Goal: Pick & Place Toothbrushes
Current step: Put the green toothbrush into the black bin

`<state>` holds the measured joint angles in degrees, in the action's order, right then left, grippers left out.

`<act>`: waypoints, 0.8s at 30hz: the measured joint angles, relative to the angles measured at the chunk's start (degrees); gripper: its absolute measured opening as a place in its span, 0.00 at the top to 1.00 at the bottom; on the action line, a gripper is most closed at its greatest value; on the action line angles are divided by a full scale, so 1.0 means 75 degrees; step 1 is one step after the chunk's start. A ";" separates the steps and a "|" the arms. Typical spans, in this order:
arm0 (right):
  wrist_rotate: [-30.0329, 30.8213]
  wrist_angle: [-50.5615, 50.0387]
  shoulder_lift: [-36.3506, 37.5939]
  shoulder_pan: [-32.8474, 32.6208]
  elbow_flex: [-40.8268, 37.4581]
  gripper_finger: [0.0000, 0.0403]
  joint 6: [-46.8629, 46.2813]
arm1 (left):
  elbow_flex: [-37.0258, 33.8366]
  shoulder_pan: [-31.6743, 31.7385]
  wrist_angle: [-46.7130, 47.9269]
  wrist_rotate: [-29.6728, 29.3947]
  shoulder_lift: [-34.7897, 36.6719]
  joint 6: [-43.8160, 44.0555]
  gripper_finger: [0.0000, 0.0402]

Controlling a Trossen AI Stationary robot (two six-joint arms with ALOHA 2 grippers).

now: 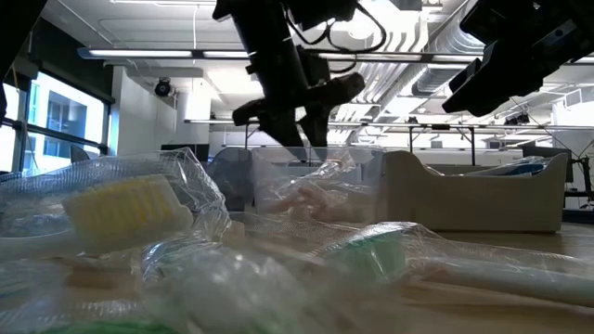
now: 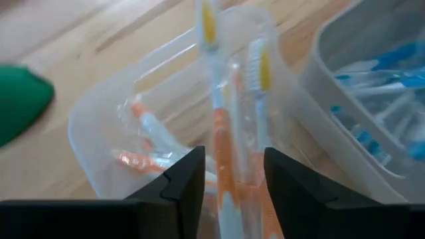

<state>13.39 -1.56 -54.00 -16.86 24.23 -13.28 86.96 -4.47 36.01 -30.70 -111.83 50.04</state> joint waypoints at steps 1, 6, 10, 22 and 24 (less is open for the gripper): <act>-0.0003 0.0000 0.0000 -0.0003 0.0000 1.00 0.0000 | 0.0077 -0.0003 0.0056 0.0000 0.0000 -0.0233 0.63; -0.0003 0.0005 0.0000 -0.0003 0.0000 1.00 0.0000 | 0.0516 -0.0065 0.0123 -0.0049 0.0006 -0.1809 0.68; -0.0003 -0.0009 0.0000 -0.0003 0.0000 1.00 0.0000 | 0.0581 -0.0124 0.0813 -0.0180 0.0246 -0.2050 0.75; -0.0003 -0.0051 -0.0002 -0.0001 0.0000 1.00 -0.0006 | 0.0617 -0.0259 0.0122 0.0307 0.0632 -0.2903 0.88; -0.0003 -0.0050 -0.0003 -0.0002 0.0000 1.00 -0.0031 | 0.0614 -0.0256 0.0103 0.0426 0.0618 -0.2874 0.88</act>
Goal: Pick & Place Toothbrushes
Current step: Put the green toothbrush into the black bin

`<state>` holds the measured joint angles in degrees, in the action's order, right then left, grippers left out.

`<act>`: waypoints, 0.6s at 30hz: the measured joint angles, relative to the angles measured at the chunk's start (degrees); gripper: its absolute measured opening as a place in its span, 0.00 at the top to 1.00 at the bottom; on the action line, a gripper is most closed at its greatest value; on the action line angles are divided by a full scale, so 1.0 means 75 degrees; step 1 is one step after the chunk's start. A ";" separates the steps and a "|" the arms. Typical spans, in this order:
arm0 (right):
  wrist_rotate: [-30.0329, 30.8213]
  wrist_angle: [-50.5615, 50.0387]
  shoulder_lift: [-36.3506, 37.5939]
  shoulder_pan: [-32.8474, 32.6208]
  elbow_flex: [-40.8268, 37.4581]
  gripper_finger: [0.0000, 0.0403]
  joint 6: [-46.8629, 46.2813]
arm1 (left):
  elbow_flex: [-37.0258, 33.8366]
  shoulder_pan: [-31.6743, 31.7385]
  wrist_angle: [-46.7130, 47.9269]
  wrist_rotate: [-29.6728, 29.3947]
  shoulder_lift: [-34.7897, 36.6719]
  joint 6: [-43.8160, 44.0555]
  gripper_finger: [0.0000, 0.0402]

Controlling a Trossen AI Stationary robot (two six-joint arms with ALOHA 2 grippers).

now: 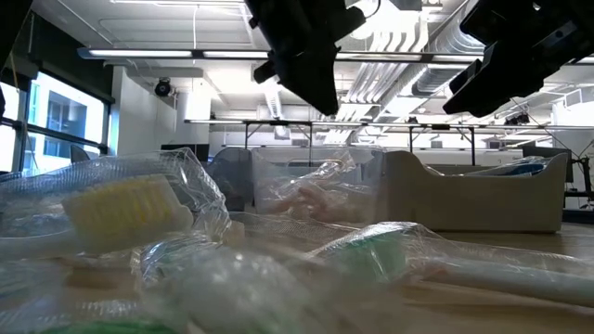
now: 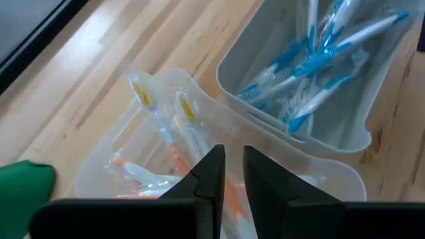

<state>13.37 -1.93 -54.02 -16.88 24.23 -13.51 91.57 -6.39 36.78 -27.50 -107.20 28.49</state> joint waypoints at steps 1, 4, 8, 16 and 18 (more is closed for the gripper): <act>0.0000 0.0000 0.0000 -0.0001 0.0000 1.00 -0.0001 | 0.0000 0.0000 -0.0033 0.0028 0.0000 -0.0054 0.88; 0.0000 0.0000 0.0000 -0.0001 0.0000 1.00 -0.0007 | 0.0000 -0.0027 -0.0024 0.0043 0.0000 -0.0785 0.88; 0.0000 0.0000 0.0000 -0.0001 0.0000 1.00 -0.0039 | -0.0012 -0.0251 -0.0003 -0.0224 0.0122 -0.1368 0.88; 0.0026 0.0073 0.0000 -0.0001 0.0000 1.00 -0.0566 | -0.0332 -0.0967 0.0318 -0.1157 0.0744 -0.2080 0.88; 0.0026 0.0176 -0.0002 0.0000 0.0003 1.00 -0.0569 | -0.0511 -0.1143 0.0141 -0.1174 0.0918 -0.2080 0.88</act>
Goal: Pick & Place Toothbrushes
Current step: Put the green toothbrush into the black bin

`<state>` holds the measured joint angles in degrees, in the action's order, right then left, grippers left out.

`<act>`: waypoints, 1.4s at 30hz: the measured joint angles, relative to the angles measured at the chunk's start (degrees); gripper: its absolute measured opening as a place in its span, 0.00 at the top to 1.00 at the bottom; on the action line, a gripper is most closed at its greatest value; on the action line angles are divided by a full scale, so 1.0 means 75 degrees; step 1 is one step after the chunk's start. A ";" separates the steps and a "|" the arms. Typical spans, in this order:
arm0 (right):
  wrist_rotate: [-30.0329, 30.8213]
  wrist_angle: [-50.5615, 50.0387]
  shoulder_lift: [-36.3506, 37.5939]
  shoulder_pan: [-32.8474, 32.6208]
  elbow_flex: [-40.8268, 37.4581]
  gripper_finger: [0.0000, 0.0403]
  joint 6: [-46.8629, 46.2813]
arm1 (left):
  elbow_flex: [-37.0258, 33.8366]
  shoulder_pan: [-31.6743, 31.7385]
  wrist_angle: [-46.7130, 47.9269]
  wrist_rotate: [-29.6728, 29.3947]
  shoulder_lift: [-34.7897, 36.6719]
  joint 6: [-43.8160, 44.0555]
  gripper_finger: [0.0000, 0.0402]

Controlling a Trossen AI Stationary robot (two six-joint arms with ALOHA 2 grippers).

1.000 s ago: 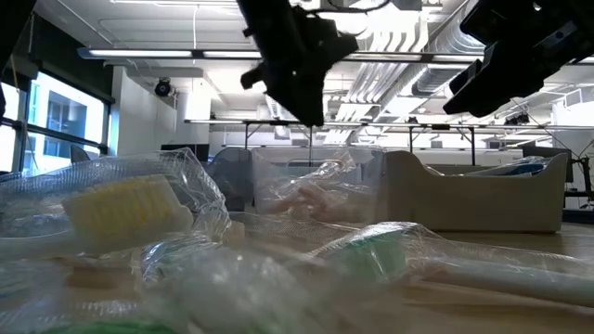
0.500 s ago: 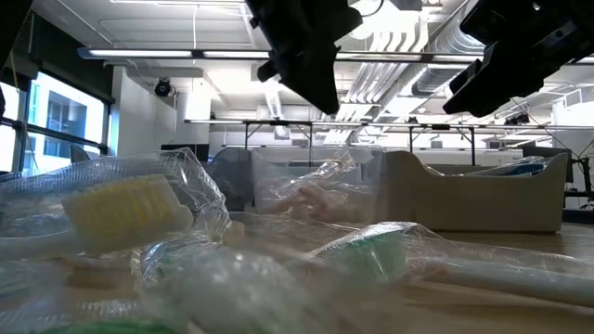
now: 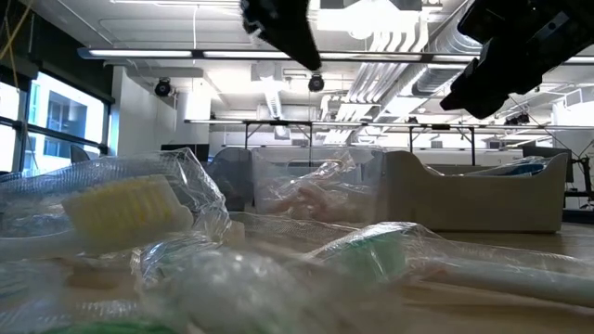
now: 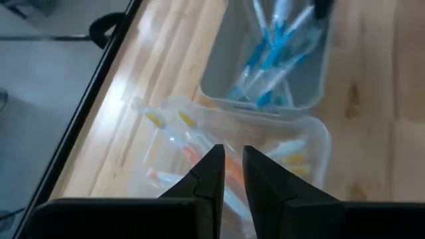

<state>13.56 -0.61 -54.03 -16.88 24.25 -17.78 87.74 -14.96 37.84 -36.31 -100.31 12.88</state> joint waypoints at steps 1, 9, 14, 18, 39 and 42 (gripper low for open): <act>0.0000 0.0009 -0.0001 0.0000 0.0000 1.00 0.0000 | -0.0181 -0.0080 0.0030 0.0006 0.0129 0.0000 0.88; 0.0003 0.0345 -0.0001 0.0002 -0.0003 1.00 -0.0026 | -0.2311 -0.0644 -0.1733 0.0393 0.1338 -0.0091 0.89; 0.0000 0.0674 -0.0001 0.0002 -0.0001 1.00 -0.0047 | -0.3970 -0.0836 -0.3715 0.1319 0.2278 -0.0528 0.96; 0.0000 0.0978 -0.0001 0.0002 0.0005 1.00 -0.0009 | -0.5062 -0.0886 -0.4951 0.1702 0.2937 -0.0744 0.99; 0.0079 0.1447 -0.0123 -0.0001 0.0004 1.00 0.0009 | -0.7091 -0.1628 -0.4897 0.2888 0.4828 0.0342 1.00; 0.0256 0.1462 -0.0159 -0.0001 -0.0002 1.00 0.0009 | -0.7119 -0.1921 -0.4412 0.2940 0.4902 0.0718 1.00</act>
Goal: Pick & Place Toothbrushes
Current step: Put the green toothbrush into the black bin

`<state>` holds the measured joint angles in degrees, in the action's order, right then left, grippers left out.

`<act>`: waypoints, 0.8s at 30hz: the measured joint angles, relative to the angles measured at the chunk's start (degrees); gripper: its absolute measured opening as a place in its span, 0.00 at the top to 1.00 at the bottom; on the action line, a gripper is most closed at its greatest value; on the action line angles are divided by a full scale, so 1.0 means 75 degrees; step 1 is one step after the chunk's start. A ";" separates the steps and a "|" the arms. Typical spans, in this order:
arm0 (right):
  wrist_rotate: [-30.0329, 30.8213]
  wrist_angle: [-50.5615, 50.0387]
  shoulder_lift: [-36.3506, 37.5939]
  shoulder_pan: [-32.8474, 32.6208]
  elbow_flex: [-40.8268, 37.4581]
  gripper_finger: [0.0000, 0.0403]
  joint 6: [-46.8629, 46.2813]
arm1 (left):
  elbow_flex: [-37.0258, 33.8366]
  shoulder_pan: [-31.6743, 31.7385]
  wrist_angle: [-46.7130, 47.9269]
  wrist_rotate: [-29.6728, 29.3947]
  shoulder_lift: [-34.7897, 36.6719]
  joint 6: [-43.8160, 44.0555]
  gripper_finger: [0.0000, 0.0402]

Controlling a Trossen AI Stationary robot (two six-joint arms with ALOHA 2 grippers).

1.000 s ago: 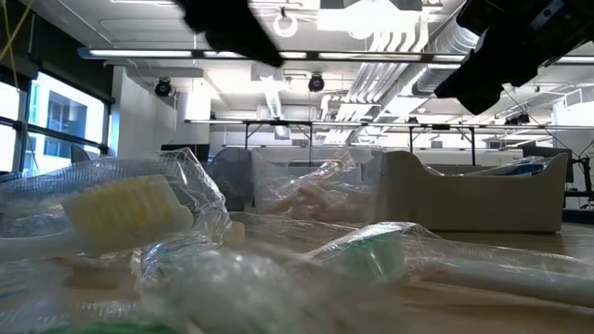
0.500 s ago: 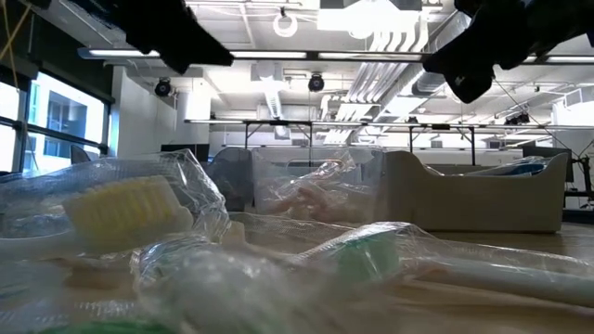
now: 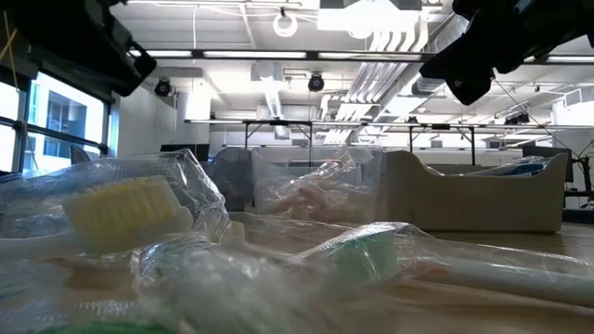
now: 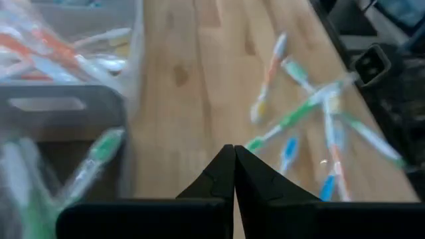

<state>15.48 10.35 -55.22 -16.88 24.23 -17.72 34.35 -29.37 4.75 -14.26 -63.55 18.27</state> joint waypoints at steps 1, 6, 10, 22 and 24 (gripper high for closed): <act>0.0007 -0.0004 -0.0023 0.0000 0.0002 1.00 0.0000 | 0.0020 -0.0121 -0.0017 -0.0010 -0.0015 0.0173 1.00; 0.0009 0.0041 -0.0080 0.0002 -0.0001 1.00 0.0000 | 0.0029 -0.0610 0.0493 -0.0029 -0.0053 0.0944 1.00; 0.0009 0.0070 -0.0081 0.0003 -0.0001 1.00 -0.0003 | 0.0029 -0.0859 0.0851 -0.0031 -0.0090 0.1269 1.00; 0.0504 0.0146 -0.0078 0.0002 -0.0001 1.00 -0.0443 | 0.0020 -0.0851 0.0991 0.1015 -0.0097 0.0607 1.00; 0.0616 0.0143 -0.0081 0.0003 -0.0001 1.00 -0.0487 | 0.0026 -0.1045 0.0973 0.1236 -0.0197 0.0016 1.00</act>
<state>20.10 11.43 -55.83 -16.86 24.23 -21.37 34.54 -37.21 12.05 -4.99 -65.03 18.39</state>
